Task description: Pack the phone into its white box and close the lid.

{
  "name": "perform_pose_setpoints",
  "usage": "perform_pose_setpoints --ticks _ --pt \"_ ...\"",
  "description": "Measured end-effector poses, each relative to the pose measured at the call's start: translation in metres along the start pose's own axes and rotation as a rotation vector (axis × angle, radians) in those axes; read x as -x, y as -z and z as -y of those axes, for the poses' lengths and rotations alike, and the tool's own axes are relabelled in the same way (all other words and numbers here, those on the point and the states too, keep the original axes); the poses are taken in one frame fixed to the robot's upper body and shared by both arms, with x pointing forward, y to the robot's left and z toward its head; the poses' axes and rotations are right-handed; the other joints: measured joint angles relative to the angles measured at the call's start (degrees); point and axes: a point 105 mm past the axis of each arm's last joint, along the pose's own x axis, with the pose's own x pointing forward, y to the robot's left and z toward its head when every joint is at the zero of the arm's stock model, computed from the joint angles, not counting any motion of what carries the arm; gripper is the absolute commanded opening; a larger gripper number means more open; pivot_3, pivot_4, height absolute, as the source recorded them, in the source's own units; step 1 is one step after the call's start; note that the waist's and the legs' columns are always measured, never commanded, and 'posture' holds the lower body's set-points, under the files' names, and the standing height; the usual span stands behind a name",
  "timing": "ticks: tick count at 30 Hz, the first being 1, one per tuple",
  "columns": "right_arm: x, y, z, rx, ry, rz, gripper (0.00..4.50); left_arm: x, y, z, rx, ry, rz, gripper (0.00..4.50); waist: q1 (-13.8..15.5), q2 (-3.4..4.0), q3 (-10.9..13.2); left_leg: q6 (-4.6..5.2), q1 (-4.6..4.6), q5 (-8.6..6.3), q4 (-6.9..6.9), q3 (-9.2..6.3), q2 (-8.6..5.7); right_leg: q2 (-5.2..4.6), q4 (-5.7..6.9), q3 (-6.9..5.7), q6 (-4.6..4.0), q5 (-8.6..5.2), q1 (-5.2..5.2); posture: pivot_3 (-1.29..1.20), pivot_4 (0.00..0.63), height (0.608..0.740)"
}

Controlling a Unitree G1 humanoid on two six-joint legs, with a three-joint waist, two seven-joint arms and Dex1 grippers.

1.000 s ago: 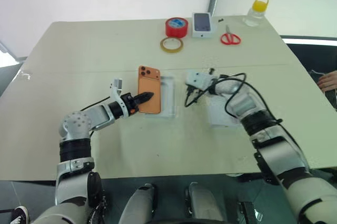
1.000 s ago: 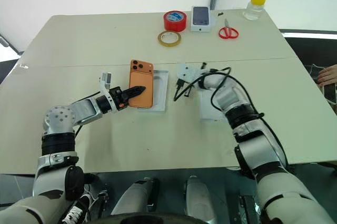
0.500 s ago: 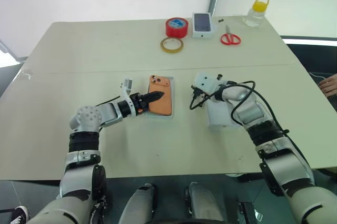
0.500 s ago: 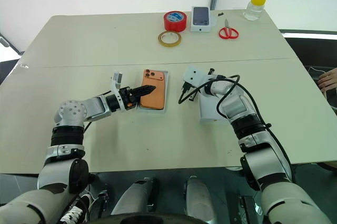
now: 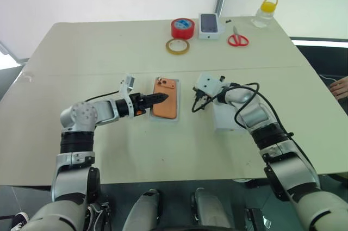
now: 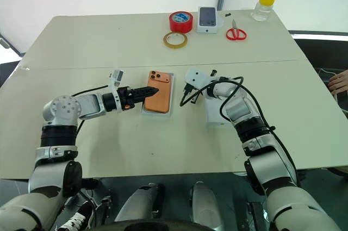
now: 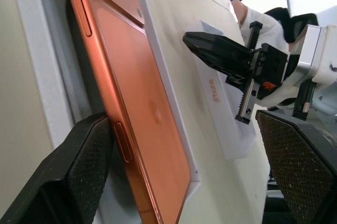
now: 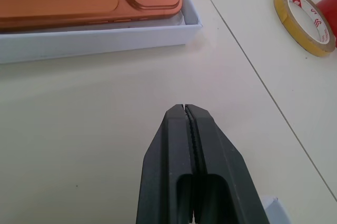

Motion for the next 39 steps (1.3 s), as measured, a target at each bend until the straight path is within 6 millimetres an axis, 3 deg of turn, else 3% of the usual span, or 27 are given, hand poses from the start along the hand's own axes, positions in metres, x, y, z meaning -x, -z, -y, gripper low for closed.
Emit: perform_pose_setpoints --ticks 11,14,18,21,25,28,33,39 --pt "-0.006 -0.006 -0.006 -0.01 -0.008 0.022 0.0 0.004 -0.008 0.0 -0.114 -0.06 -0.007 4.38 0.01 0.0 0.0 0.0 0.0 0.0 0.0 0.0 0.0 0.0 0.0 0.0 0.0 0.0 0.01 0.0 0.15 0.74" --pt "-0.006 -0.006 -0.007 -0.018 -0.01 0.024 0.0 0.013 -0.025 -0.005 -0.234 -0.134 0.059 4.38 -0.04 0.0 0.0 0.0 0.0 0.0 -0.01 0.0 0.01 0.0 0.0 0.0 0.0 0.0 -0.01 0.0 0.15 0.74" --pt "-0.005 -0.008 -0.012 -0.052 -0.014 0.038 0.0 0.032 -0.05 -0.033 -0.49 -0.375 0.132 4.38 0.11 0.0 0.0 0.0 0.0 0.0 -0.02 0.01 -0.01 -0.01 -0.02 0.0 0.0 0.0 0.0 0.0 0.15 0.74" --pt "-0.006 -0.007 -0.014 -0.05 -0.004 0.033 0.0 0.037 -0.048 -0.053 -0.598 -0.474 0.138 3.51 0.21 0.01 0.0 0.0 -0.01 0.0 -0.03 0.01 -0.02 -0.03 -0.05 0.0 0.0 0.0 0.01 0.0 0.15 0.74" --pt "-0.01 -0.01 -0.018 -0.046 0.002 0.038 0.0 0.02 -0.023 -0.063 -0.585 -0.436 0.087 1.43 0.2 0.01 0.0 0.01 -0.02 0.0 -0.02 0.0 -0.02 -0.03 -0.05 0.0 0.0 0.0 0.0 0.0 0.15 0.74" --pt "-0.01 -0.009 -0.018 -0.037 0.01 0.031 0.0 0.016 -0.018 -0.069 -0.653 -0.466 0.061 0.05 0.11 0.01 0.0 0.01 -0.02 0.0 -0.02 0.0 -0.02 -0.02 -0.03 -0.01 0.0 0.0 -0.01 0.0 0.15 0.74" --pt "-0.011 -0.005 -0.024 -0.028 -0.002 0.014 0.0 0.008 -0.018 -0.07 -0.775 -0.505 0.053 0.05 0.15 0.01 -0.01 0.02 -0.02 0.0 -0.01 0.0 -0.02 -0.02 -0.01 -0.01 0.0 0.0 0.01 0.0 0.15 0.74" --pt "-0.013 -0.003 -0.037 0.006 -0.028 0.002 0.0 -0.013 -0.004 -0.054 -0.793 -0.383 -0.02 0.05 0.57 0.02 -0.04 0.06 -0.02 -0.03 0.04 -0.01 -0.05 -0.05 -0.06 -0.04 0.01 0.0 0.09 0.0 0.15 0.74"
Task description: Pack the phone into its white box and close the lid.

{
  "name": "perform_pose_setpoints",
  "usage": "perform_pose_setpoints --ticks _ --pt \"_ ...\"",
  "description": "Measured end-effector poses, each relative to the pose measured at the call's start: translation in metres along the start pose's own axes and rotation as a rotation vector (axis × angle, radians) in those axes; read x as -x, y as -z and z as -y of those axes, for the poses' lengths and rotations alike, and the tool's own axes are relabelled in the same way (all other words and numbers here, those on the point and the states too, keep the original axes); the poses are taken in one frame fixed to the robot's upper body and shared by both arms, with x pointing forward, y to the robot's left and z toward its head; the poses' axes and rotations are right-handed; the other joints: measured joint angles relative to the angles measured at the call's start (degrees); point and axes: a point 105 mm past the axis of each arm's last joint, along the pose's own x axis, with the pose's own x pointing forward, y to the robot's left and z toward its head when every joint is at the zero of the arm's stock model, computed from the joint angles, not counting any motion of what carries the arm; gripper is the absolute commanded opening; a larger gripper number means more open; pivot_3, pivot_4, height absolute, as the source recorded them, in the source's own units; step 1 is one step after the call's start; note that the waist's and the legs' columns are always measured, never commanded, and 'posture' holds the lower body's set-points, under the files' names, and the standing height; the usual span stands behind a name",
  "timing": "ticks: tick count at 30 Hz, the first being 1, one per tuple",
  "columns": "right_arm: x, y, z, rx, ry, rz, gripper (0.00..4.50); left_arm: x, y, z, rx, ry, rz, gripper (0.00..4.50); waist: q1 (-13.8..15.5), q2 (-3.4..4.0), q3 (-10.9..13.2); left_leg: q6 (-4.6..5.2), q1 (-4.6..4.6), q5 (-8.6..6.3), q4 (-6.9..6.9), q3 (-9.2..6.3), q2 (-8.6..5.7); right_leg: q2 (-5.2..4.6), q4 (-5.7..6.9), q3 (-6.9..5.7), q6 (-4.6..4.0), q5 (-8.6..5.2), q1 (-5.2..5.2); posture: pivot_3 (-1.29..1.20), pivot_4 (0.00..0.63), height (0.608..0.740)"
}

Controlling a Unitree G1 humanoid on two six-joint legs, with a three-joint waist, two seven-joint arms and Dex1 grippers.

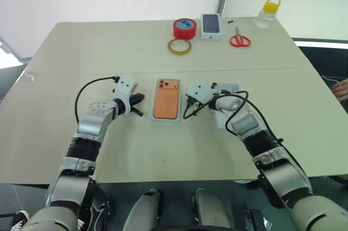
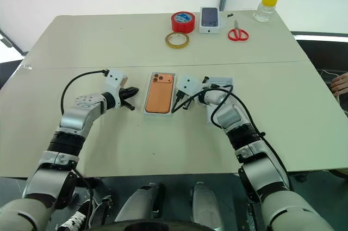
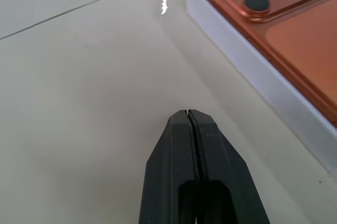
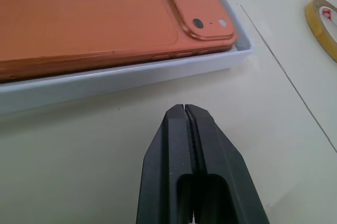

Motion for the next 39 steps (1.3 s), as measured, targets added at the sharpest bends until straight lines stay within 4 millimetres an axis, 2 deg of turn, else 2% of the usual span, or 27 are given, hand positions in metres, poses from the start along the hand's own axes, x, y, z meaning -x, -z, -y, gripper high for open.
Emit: perform_pose_setpoints --ticks 7,9,15,23,35,39 --pt "0.009 0.0 -0.008 -0.01 -0.022 -0.001 0.0 -0.004 -0.003 0.035 -0.003 0.173 -0.036 0.05 0.18 0.03 -0.02 0.05 0.06 -0.03 0.07 -0.03 0.0 0.01 -0.05 -0.03 0.01 0.0 0.14 0.0 0.15 0.74" --pt "0.02 0.007 -0.007 -0.028 -0.02 -0.019 0.0 -0.007 -0.005 0.05 0.007 0.224 -0.037 0.05 0.92 0.03 -0.02 0.13 0.06 -0.08 0.14 -0.03 0.0 0.01 -0.14 -0.04 0.01 0.0 0.21 0.0 0.15 0.74" --pt "0.044 0.02 -0.005 -0.048 -0.007 -0.076 0.0 -0.016 -0.009 0.075 0.037 0.306 -0.033 0.05 1.62 0.03 -0.02 0.24 0.06 -0.15 0.27 -0.06 0.0 0.0 -0.31 -0.12 0.03 -0.02 0.38 0.0 0.15 0.74" --pt "0.088 0.049 -0.003 -0.07 0.036 -0.185 0.0 -0.034 -0.017 0.118 0.03 0.439 -0.031 0.05 2.95 0.02 -0.02 0.37 0.05 -0.23 0.42 -0.06 -0.09 -0.1 -0.45 -0.17 0.12 -0.07 0.55 0.0 0.15 0.74" --pt "0.134 0.077 0.001 -0.11 0.106 -0.307 0.0 -0.046 -0.022 0.174 0.004 0.618 -0.033 0.05 2.83 0.01 -0.01 0.45 0.04 -0.29 0.52 -0.07 -0.09 -0.11 -0.44 -0.19 0.19 -0.11 0.62 0.0 0.15 0.74" --pt "0.144 0.082 -0.001 -0.125 0.11 -0.331 0.0 -0.047 -0.021 0.187 0.008 0.661 -0.037 0.05 2.74 0.01 0.0 0.48 0.04 -0.3 0.52 -0.06 -0.07 -0.09 -0.43 -0.19 0.19 -0.11 0.61 0.0 0.15 0.74"
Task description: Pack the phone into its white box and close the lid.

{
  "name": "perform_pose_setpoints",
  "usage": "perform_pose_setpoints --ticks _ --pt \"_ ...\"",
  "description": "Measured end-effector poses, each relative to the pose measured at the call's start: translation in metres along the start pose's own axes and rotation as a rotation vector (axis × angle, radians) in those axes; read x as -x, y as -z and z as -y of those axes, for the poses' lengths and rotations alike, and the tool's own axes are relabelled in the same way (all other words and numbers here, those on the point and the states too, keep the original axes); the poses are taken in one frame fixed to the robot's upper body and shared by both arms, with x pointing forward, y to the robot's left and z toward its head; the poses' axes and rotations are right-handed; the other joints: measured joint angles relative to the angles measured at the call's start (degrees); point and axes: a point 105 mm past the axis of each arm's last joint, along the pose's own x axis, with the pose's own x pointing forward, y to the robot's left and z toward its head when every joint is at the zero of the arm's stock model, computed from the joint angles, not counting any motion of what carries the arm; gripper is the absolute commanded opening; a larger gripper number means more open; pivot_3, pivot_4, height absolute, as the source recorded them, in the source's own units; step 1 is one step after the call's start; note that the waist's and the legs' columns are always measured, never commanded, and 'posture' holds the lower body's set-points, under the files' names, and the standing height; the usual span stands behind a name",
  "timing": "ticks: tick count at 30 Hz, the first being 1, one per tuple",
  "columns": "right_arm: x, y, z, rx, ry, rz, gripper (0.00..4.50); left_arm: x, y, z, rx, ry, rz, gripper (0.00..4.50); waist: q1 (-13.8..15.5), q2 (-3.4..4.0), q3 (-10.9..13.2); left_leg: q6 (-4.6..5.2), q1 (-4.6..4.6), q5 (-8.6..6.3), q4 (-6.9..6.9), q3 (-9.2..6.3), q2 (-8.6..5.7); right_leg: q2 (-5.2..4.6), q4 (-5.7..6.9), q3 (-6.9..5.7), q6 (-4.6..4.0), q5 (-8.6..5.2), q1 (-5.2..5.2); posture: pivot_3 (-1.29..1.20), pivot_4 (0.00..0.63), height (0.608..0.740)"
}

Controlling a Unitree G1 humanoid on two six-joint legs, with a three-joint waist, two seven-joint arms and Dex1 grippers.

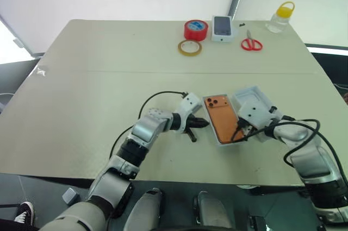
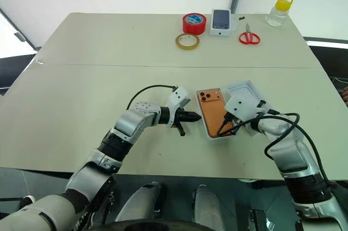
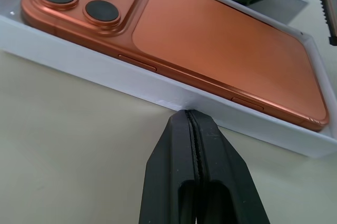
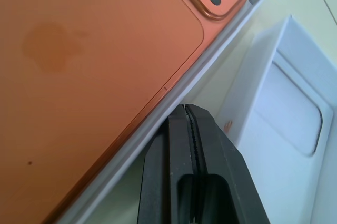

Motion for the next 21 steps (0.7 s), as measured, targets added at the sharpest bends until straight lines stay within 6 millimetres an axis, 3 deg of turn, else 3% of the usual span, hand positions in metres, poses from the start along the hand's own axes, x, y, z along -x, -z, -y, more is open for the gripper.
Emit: perform_pose_setpoints --ticks 6,16,21 --pt "0.013 0.006 -0.009 -0.01 -0.035 -0.021 0.0 -0.003 0.001 0.003 -0.012 0.014 -0.004 0.05 0.0 0.0 0.0 0.21 0.01 -0.12 0.04 0.0 0.01 0.01 0.0 0.0 0.0 0.0 0.04 0.0 0.15 0.74" --pt "0.011 0.0 -0.002 0.015 -0.023 -0.008 0.0 -0.002 0.001 0.002 -0.013 0.018 -0.003 0.05 -0.04 -0.01 0.0 0.21 0.03 -0.13 0.05 0.0 0.01 0.01 0.0 0.0 0.0 0.0 0.04 0.0 0.15 0.74" --pt "0.014 0.004 -0.009 0.043 -0.087 -0.026 0.0 0.002 0.0 -0.005 0.001 -0.012 0.012 0.05 -0.25 -0.02 0.02 0.23 0.02 -0.14 0.05 0.0 0.04 0.04 0.01 0.0 0.0 0.0 0.02 0.0 0.15 0.74"
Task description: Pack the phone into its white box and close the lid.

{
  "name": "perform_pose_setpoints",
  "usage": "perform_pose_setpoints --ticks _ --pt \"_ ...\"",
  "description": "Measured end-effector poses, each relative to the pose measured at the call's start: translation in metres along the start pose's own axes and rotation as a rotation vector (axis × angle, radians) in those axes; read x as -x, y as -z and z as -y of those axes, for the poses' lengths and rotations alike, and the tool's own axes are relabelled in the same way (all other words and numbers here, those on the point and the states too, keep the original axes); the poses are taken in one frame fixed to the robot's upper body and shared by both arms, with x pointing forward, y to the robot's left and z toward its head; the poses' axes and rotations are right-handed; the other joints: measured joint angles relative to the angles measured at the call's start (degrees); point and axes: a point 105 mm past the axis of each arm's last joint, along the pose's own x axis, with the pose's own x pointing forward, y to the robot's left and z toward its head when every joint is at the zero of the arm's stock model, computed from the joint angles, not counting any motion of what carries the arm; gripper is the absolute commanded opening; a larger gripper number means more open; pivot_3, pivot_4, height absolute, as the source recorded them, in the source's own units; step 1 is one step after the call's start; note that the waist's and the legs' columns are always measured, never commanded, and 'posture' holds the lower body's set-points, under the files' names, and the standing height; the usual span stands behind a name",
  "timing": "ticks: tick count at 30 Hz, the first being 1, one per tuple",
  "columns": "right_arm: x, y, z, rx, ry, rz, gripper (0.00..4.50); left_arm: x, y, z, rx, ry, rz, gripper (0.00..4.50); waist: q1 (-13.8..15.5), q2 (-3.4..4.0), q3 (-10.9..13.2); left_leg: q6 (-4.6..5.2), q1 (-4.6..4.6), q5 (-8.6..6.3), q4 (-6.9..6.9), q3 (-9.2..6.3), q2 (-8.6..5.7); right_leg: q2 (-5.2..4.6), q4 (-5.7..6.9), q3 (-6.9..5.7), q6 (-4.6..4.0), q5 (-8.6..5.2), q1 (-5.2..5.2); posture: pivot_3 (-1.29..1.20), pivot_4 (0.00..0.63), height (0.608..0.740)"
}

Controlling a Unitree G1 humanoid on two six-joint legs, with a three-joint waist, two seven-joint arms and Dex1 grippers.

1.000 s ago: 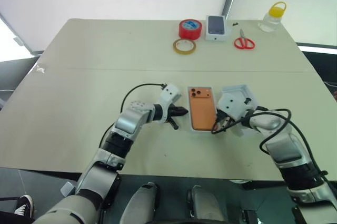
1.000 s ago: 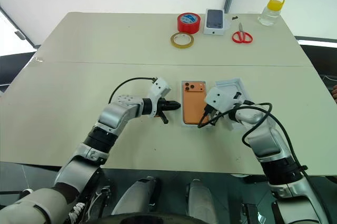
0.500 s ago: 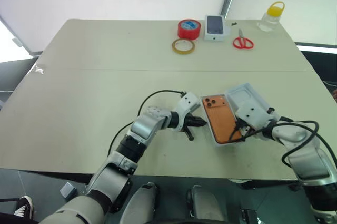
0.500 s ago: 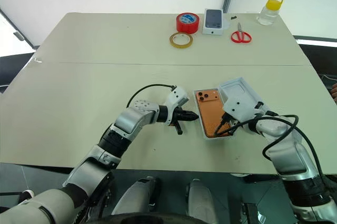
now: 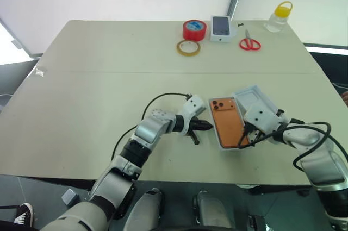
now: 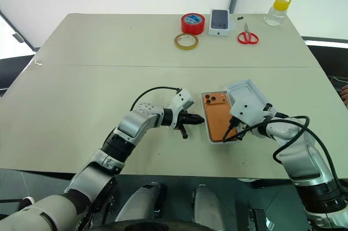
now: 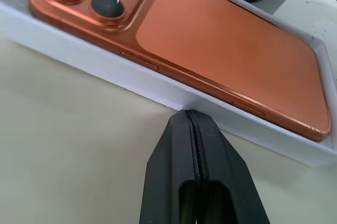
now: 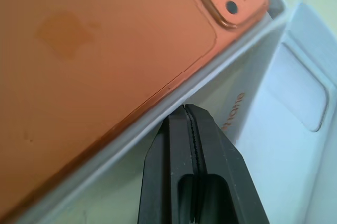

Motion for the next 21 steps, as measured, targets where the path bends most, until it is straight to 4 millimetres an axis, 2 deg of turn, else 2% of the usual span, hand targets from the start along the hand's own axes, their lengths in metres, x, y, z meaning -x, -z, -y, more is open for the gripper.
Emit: perform_pose_setpoints --ticks 5,10,21 --pt "-0.001 -0.004 -0.004 0.005 -0.034 0.028 0.0 0.004 0.001 -0.006 0.009 -0.025 0.005 0.05 -0.32 0.0 0.0 0.0 0.01 0.0 0.0 0.0 0.02 0.02 0.02 0.0 0.0 0.0 0.01 0.0 0.15 0.74" --pt "-0.008 -0.006 0.006 0.014 0.01 0.037 0.0 0.005 0.0 -0.007 0.011 -0.029 0.009 0.05 -0.39 0.0 0.01 -0.02 0.02 0.01 0.03 0.01 0.01 0.0 0.05 0.01 0.0 0.0 0.0 0.0 0.15 0.74" --pt "-0.008 -0.006 0.004 0.022 -0.013 0.042 0.0 0.007 0.0 -0.007 0.009 -0.031 0.009 0.05 -0.17 0.0 0.01 -0.07 -0.01 0.04 0.03 0.02 0.01 0.0 0.03 0.02 0.0 0.0 0.0 0.0 0.15 0.74"
